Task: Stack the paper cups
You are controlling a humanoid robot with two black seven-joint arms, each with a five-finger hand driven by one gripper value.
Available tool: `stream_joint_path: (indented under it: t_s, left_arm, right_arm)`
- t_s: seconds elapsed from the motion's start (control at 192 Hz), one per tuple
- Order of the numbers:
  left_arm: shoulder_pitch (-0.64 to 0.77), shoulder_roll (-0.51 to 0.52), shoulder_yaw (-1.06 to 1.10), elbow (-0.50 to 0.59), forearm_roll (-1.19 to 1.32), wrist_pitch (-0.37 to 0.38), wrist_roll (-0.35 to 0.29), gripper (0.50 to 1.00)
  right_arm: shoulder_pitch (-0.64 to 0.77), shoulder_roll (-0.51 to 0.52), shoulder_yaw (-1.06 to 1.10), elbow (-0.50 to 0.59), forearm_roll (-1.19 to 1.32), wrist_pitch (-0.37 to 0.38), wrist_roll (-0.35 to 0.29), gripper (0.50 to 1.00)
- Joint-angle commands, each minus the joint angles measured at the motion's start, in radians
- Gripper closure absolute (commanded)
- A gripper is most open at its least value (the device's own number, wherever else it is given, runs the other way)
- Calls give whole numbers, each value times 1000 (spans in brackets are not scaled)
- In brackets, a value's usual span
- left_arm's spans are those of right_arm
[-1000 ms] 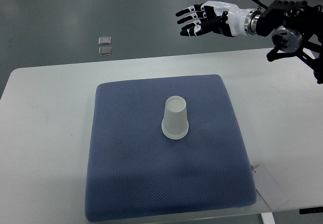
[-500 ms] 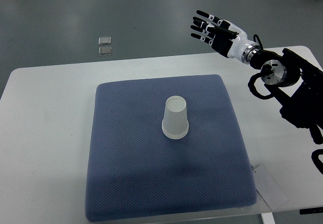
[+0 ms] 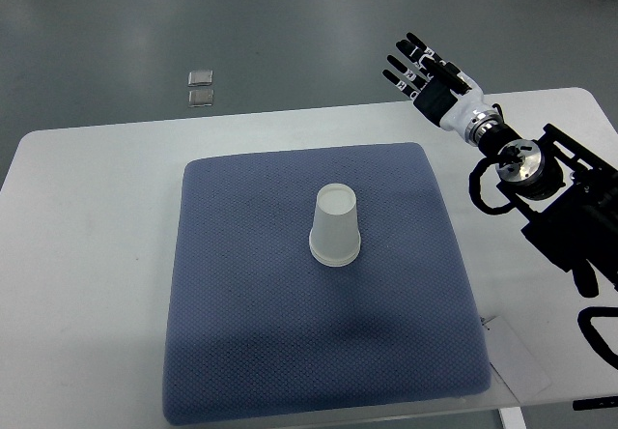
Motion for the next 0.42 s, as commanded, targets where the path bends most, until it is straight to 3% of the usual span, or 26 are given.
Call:
stream_joint_path:
  t_s: [0.0,0.411]
  left_arm:
    - [0,0,0,0,0,0,0,500]
    - [0,0,0,0,0,0,0,500]
  right_arm:
    - [-4,1,-1,-2,10,-2,2,666]
    - [-7,1,14,-47,73,-3,3,668]
